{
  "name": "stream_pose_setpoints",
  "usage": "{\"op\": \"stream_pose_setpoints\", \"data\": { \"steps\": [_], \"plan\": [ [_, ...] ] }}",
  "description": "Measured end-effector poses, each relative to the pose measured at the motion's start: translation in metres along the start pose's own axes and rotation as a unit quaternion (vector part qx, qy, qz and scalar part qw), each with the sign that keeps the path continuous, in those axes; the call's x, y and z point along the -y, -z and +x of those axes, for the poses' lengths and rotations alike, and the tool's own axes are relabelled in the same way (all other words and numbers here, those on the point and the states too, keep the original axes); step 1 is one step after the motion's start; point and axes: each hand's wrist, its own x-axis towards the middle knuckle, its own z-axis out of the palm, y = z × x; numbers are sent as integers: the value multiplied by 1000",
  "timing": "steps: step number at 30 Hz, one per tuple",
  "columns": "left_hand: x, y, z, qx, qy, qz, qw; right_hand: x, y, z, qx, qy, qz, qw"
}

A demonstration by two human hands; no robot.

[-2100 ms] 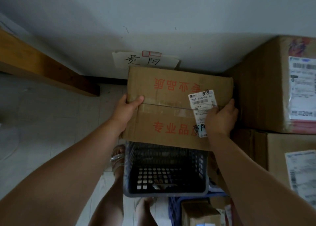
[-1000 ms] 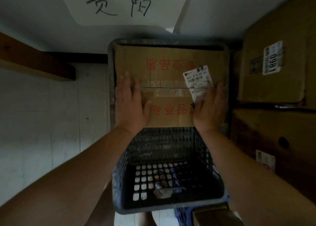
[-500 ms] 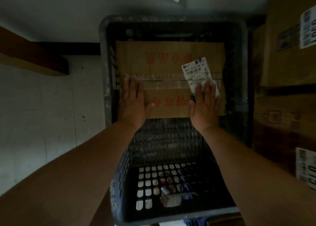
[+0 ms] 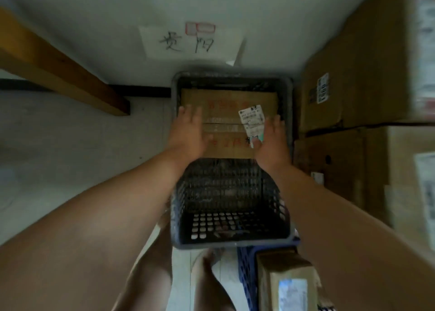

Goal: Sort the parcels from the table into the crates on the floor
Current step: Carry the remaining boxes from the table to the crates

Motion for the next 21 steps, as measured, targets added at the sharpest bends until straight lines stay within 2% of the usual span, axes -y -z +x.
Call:
{"op": "stream_pose_setpoints", "data": {
  "steps": [9,16,21],
  "plan": [
    [-83,129,-162,-81,-28,-73,994,71,139,-162,-65,19,84,994],
    [-104,203,-281,-132,-72,-104,983,94,185,-290,-132,28,183,974],
    [-97,264,-345,-210,-163,-152,952,134,207,-374,-227,45,218,948]
  ]
}}
